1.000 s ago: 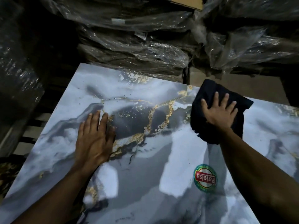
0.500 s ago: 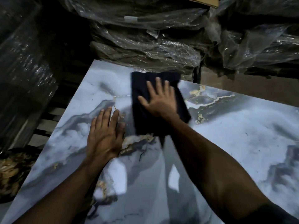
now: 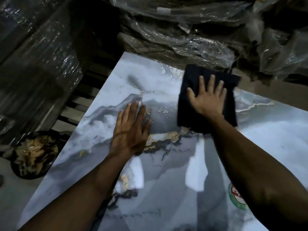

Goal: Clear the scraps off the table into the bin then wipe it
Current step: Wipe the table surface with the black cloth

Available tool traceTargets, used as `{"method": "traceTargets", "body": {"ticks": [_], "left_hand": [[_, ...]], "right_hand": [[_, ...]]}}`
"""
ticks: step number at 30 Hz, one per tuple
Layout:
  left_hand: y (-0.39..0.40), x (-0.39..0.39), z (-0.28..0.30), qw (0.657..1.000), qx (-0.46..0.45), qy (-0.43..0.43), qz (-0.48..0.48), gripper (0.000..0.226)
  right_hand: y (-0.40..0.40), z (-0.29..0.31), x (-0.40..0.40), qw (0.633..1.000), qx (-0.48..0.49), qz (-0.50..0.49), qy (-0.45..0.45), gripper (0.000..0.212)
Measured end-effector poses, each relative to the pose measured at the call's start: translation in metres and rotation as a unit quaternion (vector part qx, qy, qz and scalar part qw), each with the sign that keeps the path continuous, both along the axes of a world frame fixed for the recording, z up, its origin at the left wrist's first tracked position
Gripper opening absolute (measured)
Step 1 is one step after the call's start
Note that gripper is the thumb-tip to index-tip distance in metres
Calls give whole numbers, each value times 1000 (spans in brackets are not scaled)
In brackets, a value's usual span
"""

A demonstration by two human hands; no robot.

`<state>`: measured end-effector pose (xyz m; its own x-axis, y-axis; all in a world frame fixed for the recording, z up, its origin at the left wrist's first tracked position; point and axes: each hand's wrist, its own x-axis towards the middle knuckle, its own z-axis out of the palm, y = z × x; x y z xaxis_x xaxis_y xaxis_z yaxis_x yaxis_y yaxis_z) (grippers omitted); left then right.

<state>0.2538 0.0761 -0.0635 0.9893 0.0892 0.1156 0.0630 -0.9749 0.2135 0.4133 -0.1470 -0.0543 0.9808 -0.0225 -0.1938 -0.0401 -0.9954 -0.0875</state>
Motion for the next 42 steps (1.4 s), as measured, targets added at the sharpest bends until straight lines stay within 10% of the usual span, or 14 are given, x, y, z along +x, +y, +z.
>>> {"method": "traceTargets", "body": {"ticks": [9, 22, 33, 42], "left_hand": [[-1, -3, 2, 999, -39, -3, 3, 61], [101, -69, 43, 991, -123, -52, 23, 51], [176, -91, 15, 977, -159, 120, 75, 60], [170, -94, 12, 972, -169, 144, 74, 62]], "right_hand": [[89, -3, -49, 983, 32, 182, -16, 72], [-39, 9, -208, 987, 7, -159, 15, 79], [192, 4, -231, 999, 8, -36, 33, 71], [51, 5, -297, 971, -31, -236, 15, 71]]}}
